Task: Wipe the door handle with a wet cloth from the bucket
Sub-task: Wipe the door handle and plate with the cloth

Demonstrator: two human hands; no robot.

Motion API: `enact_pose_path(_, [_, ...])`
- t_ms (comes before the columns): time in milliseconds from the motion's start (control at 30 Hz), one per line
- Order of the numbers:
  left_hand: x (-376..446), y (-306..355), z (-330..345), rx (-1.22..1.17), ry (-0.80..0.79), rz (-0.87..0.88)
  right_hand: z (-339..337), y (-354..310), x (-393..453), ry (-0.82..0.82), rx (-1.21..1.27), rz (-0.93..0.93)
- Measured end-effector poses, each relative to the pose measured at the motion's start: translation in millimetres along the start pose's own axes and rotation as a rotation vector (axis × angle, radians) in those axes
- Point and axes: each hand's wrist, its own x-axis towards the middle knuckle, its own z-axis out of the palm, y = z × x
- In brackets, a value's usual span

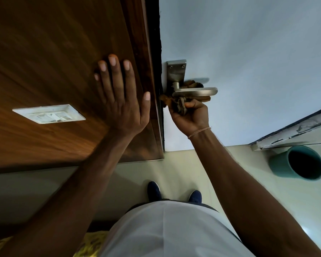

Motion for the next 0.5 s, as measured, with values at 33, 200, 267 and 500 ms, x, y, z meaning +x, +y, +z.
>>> enact_pose_path(33, [0, 0, 1, -0.004, 0.006, 0.002, 2, 0, -3, -0.004, -0.007, -0.006])
enact_pose_path(200, [-1, 2, 5, 0.012, 0.012, -0.013, 7, -5, -8, 0.007, -0.049, 0.023])
enact_pose_path(267, [-1, 4, 6, 0.026, 0.005, -0.030, 11, -2, -9, 0.012, -0.036, 0.049])
enact_pose_path(500, [-2, 3, 6, 0.027, 0.005, -0.042, 27, 19, -6, 0.101, 0.139, 0.060])
